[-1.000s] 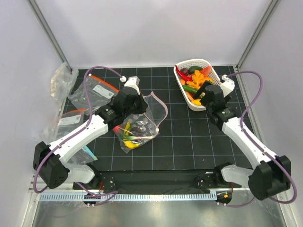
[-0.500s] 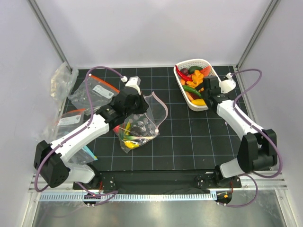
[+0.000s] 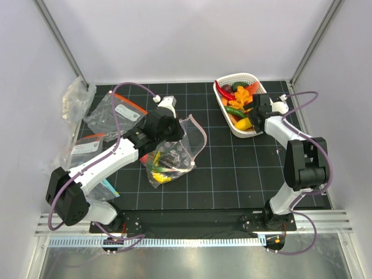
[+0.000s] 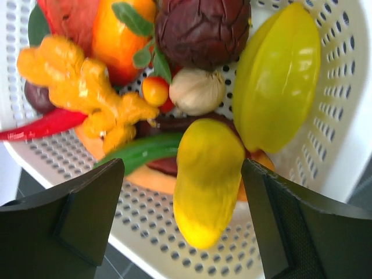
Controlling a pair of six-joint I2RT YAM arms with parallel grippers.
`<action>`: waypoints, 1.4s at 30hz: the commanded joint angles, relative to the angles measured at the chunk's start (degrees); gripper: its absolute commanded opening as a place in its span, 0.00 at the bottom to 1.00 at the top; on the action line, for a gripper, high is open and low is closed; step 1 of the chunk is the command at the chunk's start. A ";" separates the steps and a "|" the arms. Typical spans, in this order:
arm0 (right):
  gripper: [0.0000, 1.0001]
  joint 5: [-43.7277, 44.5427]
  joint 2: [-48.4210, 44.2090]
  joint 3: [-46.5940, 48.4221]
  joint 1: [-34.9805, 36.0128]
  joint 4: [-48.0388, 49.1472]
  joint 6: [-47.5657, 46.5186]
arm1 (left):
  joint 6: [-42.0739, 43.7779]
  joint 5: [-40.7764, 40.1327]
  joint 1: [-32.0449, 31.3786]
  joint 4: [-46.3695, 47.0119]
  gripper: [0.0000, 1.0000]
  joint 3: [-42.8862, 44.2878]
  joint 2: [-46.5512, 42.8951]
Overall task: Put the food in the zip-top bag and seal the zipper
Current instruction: Pick up the fake fruit from the bin.
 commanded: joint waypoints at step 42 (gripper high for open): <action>0.20 7.84 -45.93 -30.96 12.20 32.93 -19.18 | -1.30 5.94 -0.74 3.01 0.02 1.30 -0.44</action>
